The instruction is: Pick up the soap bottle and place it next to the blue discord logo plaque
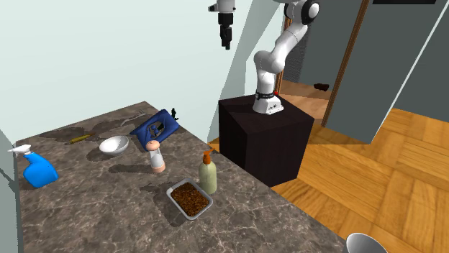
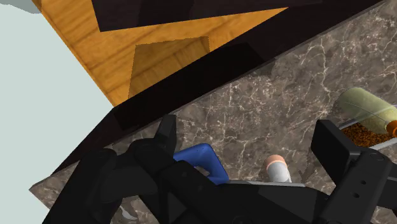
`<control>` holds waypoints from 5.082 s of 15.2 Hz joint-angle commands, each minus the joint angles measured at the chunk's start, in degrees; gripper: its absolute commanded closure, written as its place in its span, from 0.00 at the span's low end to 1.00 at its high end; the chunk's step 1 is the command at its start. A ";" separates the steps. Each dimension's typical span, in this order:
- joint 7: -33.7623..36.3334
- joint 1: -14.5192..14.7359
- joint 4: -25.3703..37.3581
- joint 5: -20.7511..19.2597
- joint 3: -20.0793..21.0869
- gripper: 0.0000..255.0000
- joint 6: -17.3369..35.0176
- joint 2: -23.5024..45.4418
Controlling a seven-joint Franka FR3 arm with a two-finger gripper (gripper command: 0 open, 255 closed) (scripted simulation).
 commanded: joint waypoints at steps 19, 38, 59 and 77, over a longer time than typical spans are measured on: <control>17.44 3.46 -0.81 6.25 17.34 0.00 26.57 25.02; 42.91 10.97 24.89 -13.67 24.08 0.00 40.46 68.33; 48.46 18.94 40.62 -20.41 19.91 0.00 42.56 87.20; 47.74 18.17 40.83 -19.03 21.06 1.00 39.09 83.85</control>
